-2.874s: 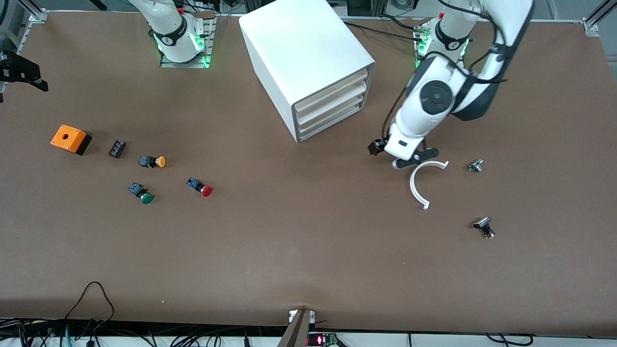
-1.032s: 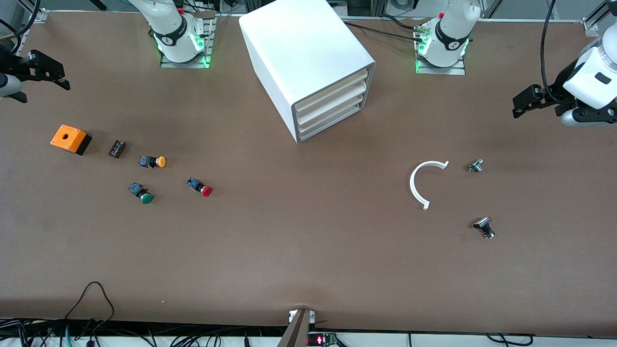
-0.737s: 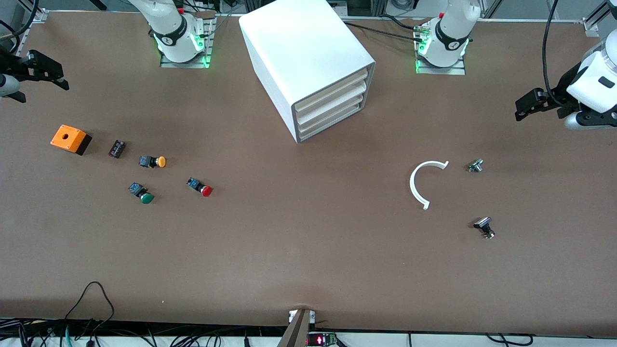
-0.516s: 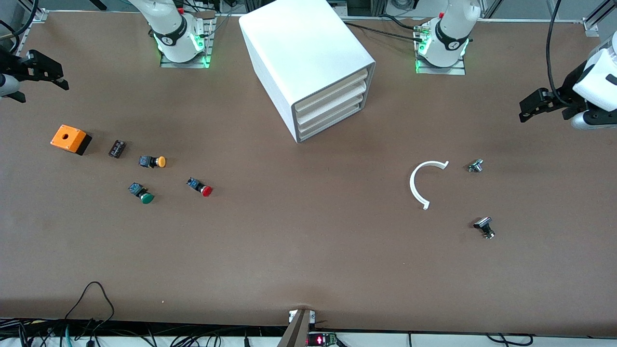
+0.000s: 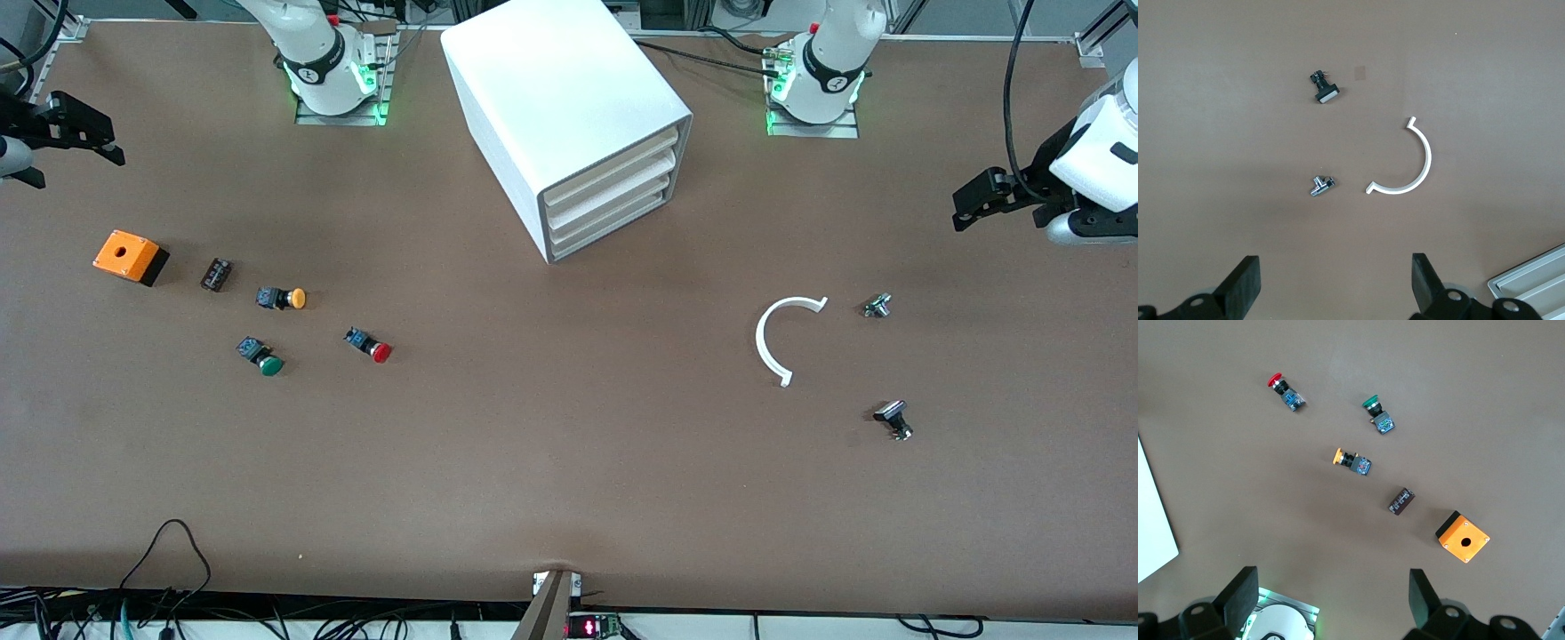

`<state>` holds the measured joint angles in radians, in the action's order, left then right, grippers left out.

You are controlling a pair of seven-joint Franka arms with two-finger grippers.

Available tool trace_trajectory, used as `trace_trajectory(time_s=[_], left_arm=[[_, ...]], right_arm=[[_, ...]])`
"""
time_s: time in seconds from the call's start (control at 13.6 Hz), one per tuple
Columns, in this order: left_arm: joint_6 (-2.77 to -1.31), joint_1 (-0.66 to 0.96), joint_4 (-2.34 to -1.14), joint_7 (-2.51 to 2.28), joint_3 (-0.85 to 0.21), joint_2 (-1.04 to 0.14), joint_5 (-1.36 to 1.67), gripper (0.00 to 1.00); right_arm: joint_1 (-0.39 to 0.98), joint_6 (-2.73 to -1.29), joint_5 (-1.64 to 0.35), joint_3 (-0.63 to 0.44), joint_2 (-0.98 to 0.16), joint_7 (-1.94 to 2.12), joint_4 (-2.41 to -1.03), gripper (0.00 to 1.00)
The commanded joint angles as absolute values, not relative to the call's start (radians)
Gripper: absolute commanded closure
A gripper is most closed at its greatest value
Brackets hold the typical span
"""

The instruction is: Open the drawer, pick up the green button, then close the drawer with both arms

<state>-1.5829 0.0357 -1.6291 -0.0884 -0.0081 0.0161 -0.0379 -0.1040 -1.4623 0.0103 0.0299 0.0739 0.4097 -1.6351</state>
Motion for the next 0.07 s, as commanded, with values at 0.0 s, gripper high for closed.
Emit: trace_trajectory(time_s=[0.0], left_arm=[[-1.555,0.041,-1.594,-0.078,-0.012,0.002,-0.06,0.0]], right_arm=[[-0.109,-1.454,0.006,0.029,0.081,0.425,-1.64,0.0]])
